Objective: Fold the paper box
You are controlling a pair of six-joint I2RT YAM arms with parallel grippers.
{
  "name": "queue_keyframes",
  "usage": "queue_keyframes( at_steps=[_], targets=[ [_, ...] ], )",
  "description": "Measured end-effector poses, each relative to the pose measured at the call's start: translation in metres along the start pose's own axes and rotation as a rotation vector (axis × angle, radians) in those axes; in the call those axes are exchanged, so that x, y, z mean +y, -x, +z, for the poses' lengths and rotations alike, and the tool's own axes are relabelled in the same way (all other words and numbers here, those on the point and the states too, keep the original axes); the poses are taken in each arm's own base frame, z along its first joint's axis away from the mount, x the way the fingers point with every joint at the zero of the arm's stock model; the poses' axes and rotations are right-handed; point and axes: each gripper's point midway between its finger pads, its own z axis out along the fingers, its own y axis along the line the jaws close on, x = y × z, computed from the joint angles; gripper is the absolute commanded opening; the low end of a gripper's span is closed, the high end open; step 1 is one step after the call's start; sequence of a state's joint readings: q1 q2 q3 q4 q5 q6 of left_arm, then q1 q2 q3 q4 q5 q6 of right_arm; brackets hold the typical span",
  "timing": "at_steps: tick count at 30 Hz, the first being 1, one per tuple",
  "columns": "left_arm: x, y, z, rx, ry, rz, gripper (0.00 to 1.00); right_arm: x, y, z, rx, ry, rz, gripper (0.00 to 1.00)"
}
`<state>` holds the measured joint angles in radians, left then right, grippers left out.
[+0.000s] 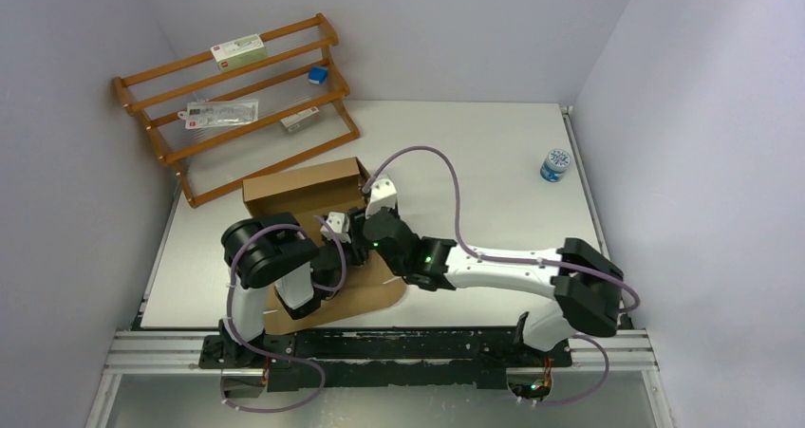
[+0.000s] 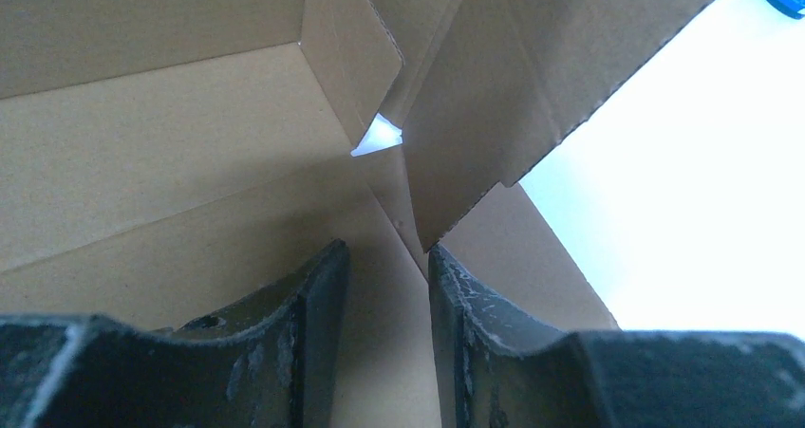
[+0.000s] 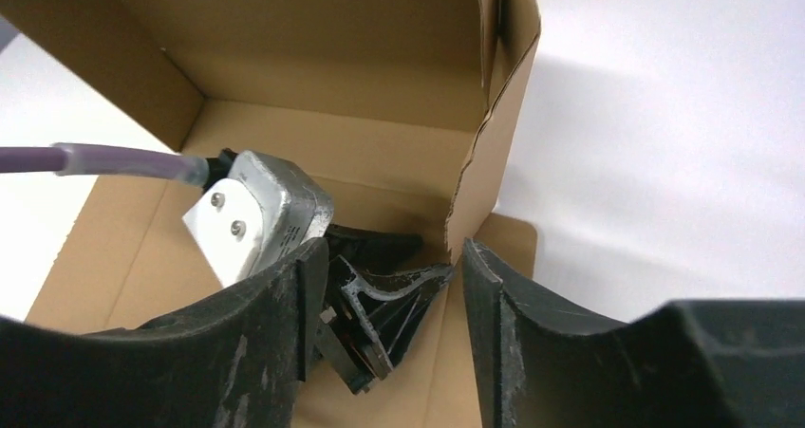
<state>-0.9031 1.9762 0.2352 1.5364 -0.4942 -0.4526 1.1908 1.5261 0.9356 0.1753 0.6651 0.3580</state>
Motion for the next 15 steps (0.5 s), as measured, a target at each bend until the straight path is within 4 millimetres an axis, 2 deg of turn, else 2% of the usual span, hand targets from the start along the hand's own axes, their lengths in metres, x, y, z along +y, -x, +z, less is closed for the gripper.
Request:
queue_keyframes(
  at_steps=[5, 7, 10, 13, 15],
  targets=[
    [0.000, 0.000, 0.001, -0.002, 0.001, -0.003, 0.44, -0.015, 0.027, -0.009, -0.028, 0.101, -0.045, 0.62],
    [0.000, 0.000, 0.001, -0.002, 0.001, -0.005, 0.44, -0.035, 0.035, -0.008, -0.038, 0.149, -0.037, 0.67],
    [0.000, 0.001, 0.001, -0.003, 0.002, -0.009, 0.45, -0.082, 0.042, -0.002, -0.066, 0.185, -0.010, 0.76],
    [0.000, 0.001, 0.002, -0.004, 0.002, -0.012, 0.45, -0.118, 0.038, 0.005, -0.105, 0.213, -0.030, 0.83],
    [0.000, 0.001, 0.002, -0.004, 0.004, -0.014, 0.45, -0.123, 0.025, 0.010, -0.098, 0.264, -0.073, 0.84]
  ],
)
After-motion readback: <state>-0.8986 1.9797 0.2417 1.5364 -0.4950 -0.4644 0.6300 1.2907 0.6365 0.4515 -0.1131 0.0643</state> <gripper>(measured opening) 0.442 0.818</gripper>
